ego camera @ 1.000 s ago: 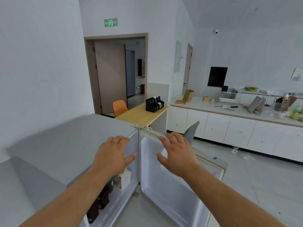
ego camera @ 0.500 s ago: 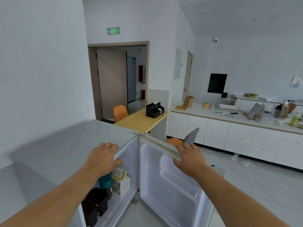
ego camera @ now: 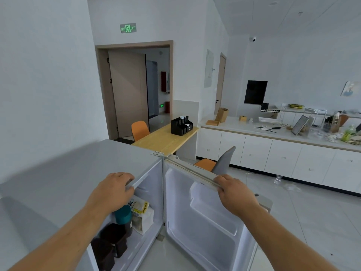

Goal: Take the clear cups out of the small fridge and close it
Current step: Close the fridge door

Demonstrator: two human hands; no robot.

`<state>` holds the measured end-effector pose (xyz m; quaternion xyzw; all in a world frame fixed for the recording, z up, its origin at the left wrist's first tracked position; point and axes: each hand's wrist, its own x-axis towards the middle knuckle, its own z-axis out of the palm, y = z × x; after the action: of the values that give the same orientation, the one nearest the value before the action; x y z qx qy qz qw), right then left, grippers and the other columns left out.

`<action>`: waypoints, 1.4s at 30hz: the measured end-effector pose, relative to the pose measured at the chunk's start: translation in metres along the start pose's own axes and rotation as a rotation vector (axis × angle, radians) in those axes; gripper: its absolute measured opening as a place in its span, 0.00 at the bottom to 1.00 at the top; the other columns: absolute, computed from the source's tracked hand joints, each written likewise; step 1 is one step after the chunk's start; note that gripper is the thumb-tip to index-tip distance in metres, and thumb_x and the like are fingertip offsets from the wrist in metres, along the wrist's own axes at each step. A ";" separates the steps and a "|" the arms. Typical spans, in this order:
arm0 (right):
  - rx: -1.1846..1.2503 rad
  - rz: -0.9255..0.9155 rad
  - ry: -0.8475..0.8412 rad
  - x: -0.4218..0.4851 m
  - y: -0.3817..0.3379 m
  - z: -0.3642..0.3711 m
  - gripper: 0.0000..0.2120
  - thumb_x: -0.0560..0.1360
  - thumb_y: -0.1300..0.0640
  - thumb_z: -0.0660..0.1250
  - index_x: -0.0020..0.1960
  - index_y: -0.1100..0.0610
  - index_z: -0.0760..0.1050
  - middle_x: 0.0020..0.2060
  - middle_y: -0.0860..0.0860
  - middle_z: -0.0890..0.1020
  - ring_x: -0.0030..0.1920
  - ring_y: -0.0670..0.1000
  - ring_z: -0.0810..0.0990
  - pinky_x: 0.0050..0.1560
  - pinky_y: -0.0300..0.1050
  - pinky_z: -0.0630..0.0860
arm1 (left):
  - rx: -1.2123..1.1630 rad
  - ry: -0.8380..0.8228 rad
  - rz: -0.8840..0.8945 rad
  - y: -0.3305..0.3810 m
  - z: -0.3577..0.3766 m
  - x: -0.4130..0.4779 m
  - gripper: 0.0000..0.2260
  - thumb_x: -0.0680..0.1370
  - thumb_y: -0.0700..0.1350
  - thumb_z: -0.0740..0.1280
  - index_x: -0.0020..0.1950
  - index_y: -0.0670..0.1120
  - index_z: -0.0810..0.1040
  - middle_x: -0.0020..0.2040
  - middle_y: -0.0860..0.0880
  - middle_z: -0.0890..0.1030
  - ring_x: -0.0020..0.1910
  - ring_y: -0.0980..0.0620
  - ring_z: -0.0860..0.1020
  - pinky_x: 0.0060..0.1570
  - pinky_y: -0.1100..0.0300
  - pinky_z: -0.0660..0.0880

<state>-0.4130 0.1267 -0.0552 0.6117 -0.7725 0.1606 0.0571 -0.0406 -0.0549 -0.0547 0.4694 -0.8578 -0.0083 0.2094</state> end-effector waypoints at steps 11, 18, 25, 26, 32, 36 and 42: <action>-0.061 0.019 -0.035 -0.012 -0.050 0.000 0.07 0.82 0.53 0.57 0.54 0.50 0.74 0.43 0.48 0.75 0.41 0.50 0.75 0.43 0.48 0.79 | -0.021 0.054 0.005 -0.003 0.001 0.000 0.13 0.81 0.46 0.64 0.64 0.51 0.78 0.58 0.53 0.81 0.53 0.54 0.74 0.53 0.56 0.78; -0.010 -0.104 -0.108 -0.023 -0.080 -0.020 0.11 0.79 0.50 0.56 0.40 0.50 0.72 0.35 0.47 0.77 0.37 0.48 0.76 0.37 0.48 0.76 | -0.026 0.059 -0.007 -0.003 0.002 0.000 0.14 0.81 0.46 0.63 0.65 0.52 0.78 0.60 0.53 0.81 0.56 0.53 0.75 0.56 0.54 0.78; 0.115 -0.273 -0.076 -0.035 -0.115 -0.009 0.17 0.81 0.44 0.54 0.46 0.48 0.78 0.39 0.43 0.76 0.42 0.43 0.74 0.45 0.43 0.77 | -0.033 0.037 -0.013 -0.001 -0.001 0.000 0.15 0.80 0.46 0.62 0.66 0.51 0.79 0.63 0.52 0.81 0.59 0.51 0.76 0.59 0.52 0.77; 0.138 -0.290 -0.075 -0.036 -0.120 -0.006 0.17 0.82 0.43 0.53 0.48 0.47 0.79 0.41 0.42 0.76 0.43 0.43 0.75 0.45 0.41 0.75 | -0.032 0.033 -0.015 -0.001 -0.001 0.000 0.15 0.80 0.46 0.62 0.66 0.51 0.79 0.63 0.52 0.81 0.59 0.51 0.76 0.59 0.51 0.77; 0.191 -0.388 -0.063 -0.030 -0.152 0.006 0.17 0.82 0.40 0.52 0.49 0.47 0.76 0.41 0.43 0.77 0.43 0.45 0.75 0.46 0.44 0.77 | -0.045 0.030 -0.043 -0.001 -0.003 0.000 0.15 0.80 0.48 0.61 0.64 0.53 0.80 0.60 0.53 0.82 0.57 0.53 0.76 0.57 0.53 0.78; 0.194 -0.418 -0.039 -0.023 -0.171 0.013 0.16 0.81 0.38 0.53 0.46 0.46 0.73 0.38 0.44 0.74 0.41 0.46 0.73 0.44 0.46 0.76 | -0.064 0.014 -0.057 -0.001 -0.004 0.002 0.15 0.78 0.50 0.60 0.63 0.54 0.80 0.60 0.53 0.82 0.57 0.52 0.75 0.56 0.52 0.77; 0.192 -0.436 -0.034 -0.015 -0.190 0.024 0.18 0.78 0.33 0.54 0.48 0.45 0.73 0.40 0.42 0.73 0.44 0.45 0.70 0.47 0.45 0.74 | -0.030 -0.026 -0.087 -0.004 -0.005 0.004 0.25 0.76 0.65 0.57 0.66 0.56 0.78 0.65 0.54 0.80 0.62 0.49 0.75 0.63 0.48 0.72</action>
<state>-0.2232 0.0952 -0.0479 0.7692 -0.6044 0.2066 0.0189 -0.0375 -0.0591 -0.0499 0.5031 -0.8389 -0.0362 0.2047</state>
